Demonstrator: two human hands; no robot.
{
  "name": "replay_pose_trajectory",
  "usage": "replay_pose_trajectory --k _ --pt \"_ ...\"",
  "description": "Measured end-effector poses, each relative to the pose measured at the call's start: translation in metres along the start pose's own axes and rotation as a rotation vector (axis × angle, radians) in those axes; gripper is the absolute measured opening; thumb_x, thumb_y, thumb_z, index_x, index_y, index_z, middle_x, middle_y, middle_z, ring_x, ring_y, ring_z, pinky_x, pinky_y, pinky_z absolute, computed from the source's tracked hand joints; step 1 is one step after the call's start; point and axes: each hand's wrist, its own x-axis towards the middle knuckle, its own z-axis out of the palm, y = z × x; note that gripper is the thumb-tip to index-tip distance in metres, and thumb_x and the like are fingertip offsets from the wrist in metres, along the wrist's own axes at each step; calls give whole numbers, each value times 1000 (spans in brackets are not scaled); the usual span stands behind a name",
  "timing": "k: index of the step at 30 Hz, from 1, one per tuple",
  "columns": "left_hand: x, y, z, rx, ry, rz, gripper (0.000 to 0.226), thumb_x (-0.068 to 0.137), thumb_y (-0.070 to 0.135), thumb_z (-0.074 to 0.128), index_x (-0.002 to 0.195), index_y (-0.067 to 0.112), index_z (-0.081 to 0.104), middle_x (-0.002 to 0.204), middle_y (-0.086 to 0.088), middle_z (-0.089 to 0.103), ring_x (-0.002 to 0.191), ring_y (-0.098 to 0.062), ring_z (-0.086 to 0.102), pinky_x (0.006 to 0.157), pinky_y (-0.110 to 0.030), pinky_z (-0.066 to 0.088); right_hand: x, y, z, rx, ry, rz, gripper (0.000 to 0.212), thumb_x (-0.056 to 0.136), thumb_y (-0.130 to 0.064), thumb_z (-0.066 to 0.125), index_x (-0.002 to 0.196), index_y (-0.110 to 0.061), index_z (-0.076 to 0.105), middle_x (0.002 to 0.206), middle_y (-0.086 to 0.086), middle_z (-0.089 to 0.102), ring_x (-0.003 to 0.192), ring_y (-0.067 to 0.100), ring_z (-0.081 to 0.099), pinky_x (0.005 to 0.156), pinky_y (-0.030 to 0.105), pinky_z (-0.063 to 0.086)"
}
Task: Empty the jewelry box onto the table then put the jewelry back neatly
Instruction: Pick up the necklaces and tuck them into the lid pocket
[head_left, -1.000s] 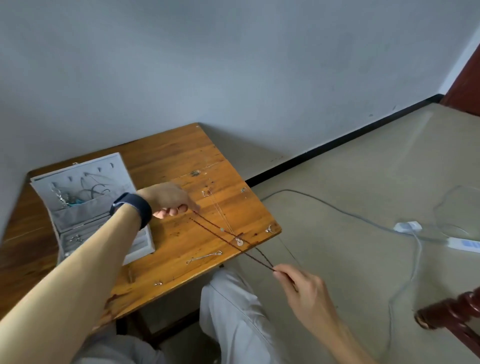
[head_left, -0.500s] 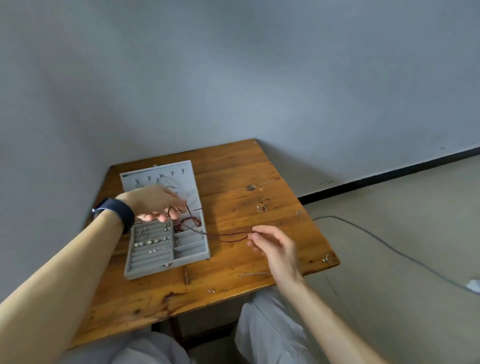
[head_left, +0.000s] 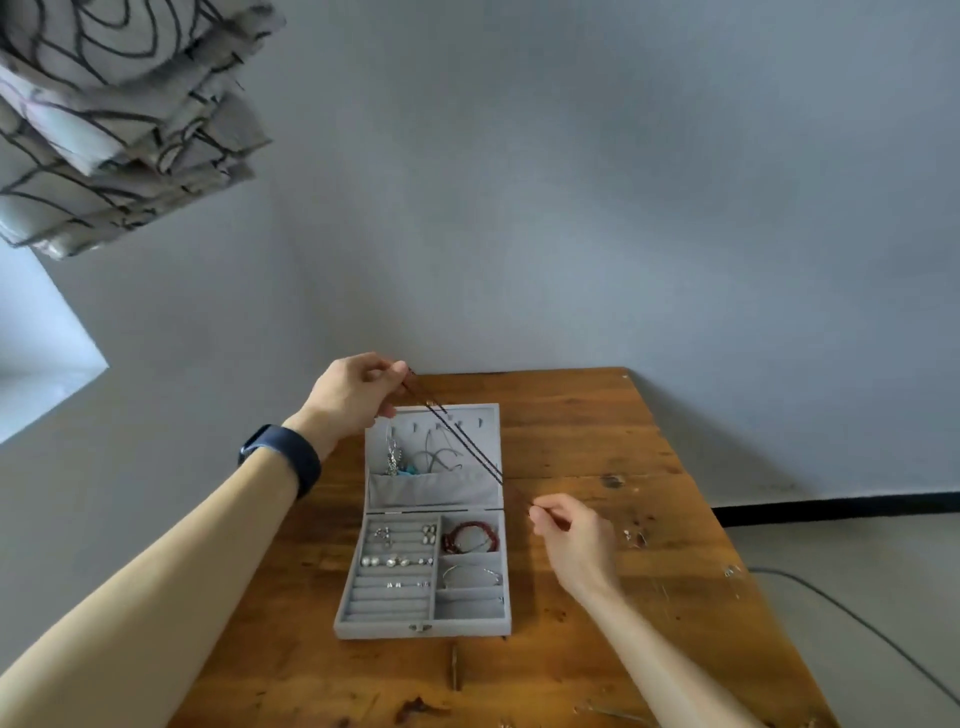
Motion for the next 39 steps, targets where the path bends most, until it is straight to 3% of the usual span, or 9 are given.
replay_pose_trajectory --k 2,5,10,18,23,27,29,33,39 --pt "8 10 1 68 77 68 19 96 40 62 87 27 73 81 7 75 54 -6 65 59 -26 56 24 -8 10 -110 -9 -83 9 94 -28 67 99 -29 75 89 -26 67 83 -16 57 72 -2 41" --pt "21 23 1 79 142 143 18 97 39 61 87 29 72 79 13 74 55 -3 66 63 -27 57 61 -26 28 -270 -37 -199 13 97 -29 62 104 -28 73 98 -16 68 89 -1 58 71 5 41" --pt "38 32 4 82 151 247 15 98 35 61 91 28 72 82 12 72 55 0 65 53 -8 47 101 -48 56 -489 -87 -399 14 100 -31 56 108 -24 65 100 -10 70 91 10 59 66 22 46" --pt "55 19 16 183 88 275 16 98 41 59 98 30 71 87 14 70 56 -2 67 53 -7 45 120 -44 74 -749 -147 -510 22 102 -44 47 104 -28 61 91 -8 69 67 14 64 57 26 47" --pt "61 10 27 207 65 265 21 98 41 59 101 26 73 90 10 70 58 -4 67 54 -7 46 122 -43 73 -707 -267 -489 33 99 -50 48 96 -28 71 86 -10 57 66 14 55 58 25 41" --pt "64 2 34 288 31 265 18 96 39 61 96 27 74 81 15 70 59 1 63 62 -10 49 121 -42 63 -536 -374 -408 25 96 -43 51 101 -29 72 98 -13 64 85 11 63 73 30 54" --pt "65 -2 39 350 -32 251 17 95 40 61 95 28 73 80 17 68 61 4 61 59 -7 46 122 -46 56 -382 -308 -347 22 94 -41 53 107 -31 69 100 -17 67 92 1 63 78 21 52" --pt "66 -11 51 441 -151 196 20 93 41 61 94 27 75 82 13 70 66 -1 63 62 -18 53 127 -64 46 -128 -144 -278 21 90 -39 65 110 -36 60 84 -20 67 76 -7 61 63 11 42" --pt "64 -25 68 550 -151 153 19 94 37 61 98 27 77 91 10 72 82 -9 65 70 -27 56 134 -75 48 -27 -266 -235 17 88 -33 65 103 -39 71 89 -28 68 87 -17 57 62 3 43"
